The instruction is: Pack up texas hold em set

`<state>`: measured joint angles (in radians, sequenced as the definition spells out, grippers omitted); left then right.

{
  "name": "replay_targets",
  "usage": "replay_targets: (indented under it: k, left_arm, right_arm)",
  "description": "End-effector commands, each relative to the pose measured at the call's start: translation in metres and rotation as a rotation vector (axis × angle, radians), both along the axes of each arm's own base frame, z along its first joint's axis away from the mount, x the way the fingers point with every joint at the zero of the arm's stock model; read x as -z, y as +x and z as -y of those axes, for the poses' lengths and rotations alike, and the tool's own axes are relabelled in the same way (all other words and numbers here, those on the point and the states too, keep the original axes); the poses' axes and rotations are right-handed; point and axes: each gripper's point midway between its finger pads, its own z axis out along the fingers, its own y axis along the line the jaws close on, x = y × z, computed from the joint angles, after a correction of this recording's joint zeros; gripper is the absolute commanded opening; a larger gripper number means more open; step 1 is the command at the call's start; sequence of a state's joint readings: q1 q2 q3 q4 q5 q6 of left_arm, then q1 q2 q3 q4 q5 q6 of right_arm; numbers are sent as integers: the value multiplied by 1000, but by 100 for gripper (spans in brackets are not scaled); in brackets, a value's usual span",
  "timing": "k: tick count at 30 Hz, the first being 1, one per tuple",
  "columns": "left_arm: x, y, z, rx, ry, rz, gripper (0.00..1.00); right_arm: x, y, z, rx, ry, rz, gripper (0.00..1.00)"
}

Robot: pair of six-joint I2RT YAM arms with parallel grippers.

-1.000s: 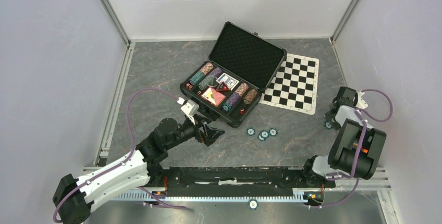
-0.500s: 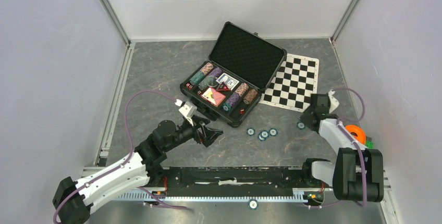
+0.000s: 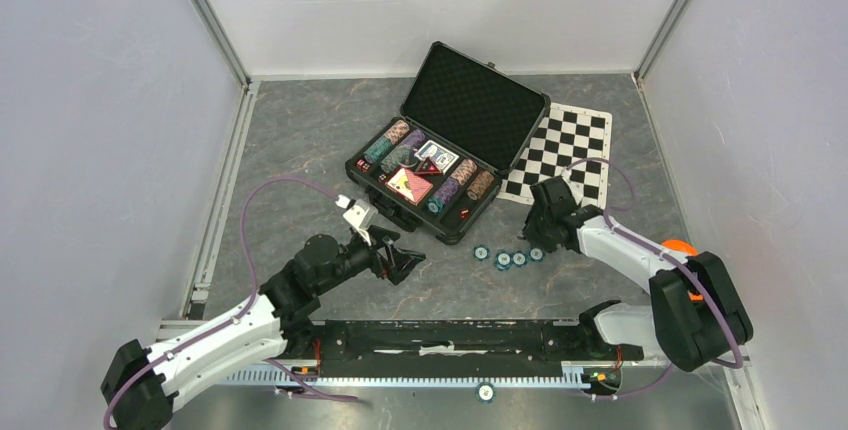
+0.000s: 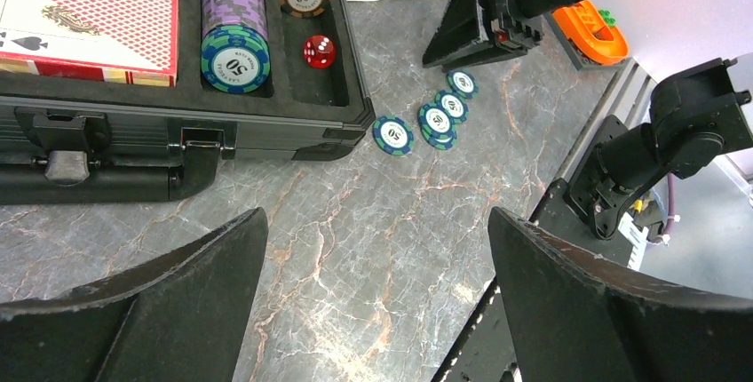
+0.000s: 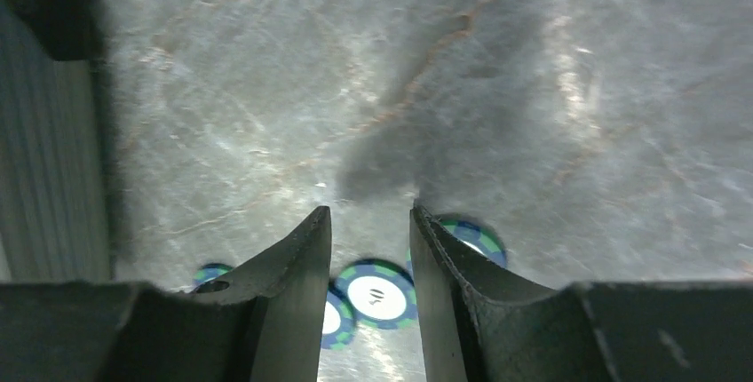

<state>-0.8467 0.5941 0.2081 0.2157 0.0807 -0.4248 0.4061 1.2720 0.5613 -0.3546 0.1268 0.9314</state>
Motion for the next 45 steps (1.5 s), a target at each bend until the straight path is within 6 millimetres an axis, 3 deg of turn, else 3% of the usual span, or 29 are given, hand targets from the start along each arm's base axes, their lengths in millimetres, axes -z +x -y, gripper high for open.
replay_targets:
  k: [1, 7, 11, 17, 19, 23, 25, 27, 30, 32, 34, 36, 41, 45]
  left_arm:
    - [-10, 6, -2, -17, 0, 69, 100]
    - [-9, 7, -3, -19, 5, 71, 100]
    - [-7, 8, -4, -25, 12, 69, 100]
    - [-9, 10, -4, -32, 13, 84, 100]
    - [-9, 11, -5, -38, 14, 91, 100]
    - [-8, 13, -5, -43, 20, 98, 100]
    - [-7, 13, -4, -40, 24, 98, 100]
    - [-8, 13, -4, -39, 24, 98, 100]
    - [-7, 13, -4, -36, 22, 97, 100]
    - [-7, 12, -3, -32, 20, 94, 100]
    - [-6, 11, -2, -27, 18, 91, 100]
    - [-5, 11, -1, -22, 19, 85, 100]
    - [-5, 10, 1, -10, 17, 82, 100]
    - [-6, 9, 0, -15, 13, 87, 100]
  right_arm:
    - [-7, -15, 35, -15, -207, -70, 44]
    - [-62, 20, 42, -154, -331, 131, 48]
    - [-93, 28, 47, -226, -381, 278, 52]
    - [-116, 29, 87, -123, -559, 384, 59]
    - [-116, 34, 84, -176, -572, 447, 62]
    - [-100, 37, 48, -434, -491, 555, 62]
    - [-94, 34, 47, -455, -492, 533, 63]
    - [-92, 31, 33, -575, -464, 533, 65]
    - [-87, 27, 32, -590, -454, 475, 69]
    - [-79, 22, 33, -599, -446, 398, 66]
    - [-69, 14, 24, -662, -400, 321, 59]
    - [-61, 4, 14, -729, -364, 261, 59]
    - [-66, -1, 14, -786, -403, 264, 72]
    - [-56, -4, 11, -795, -382, 223, 74]
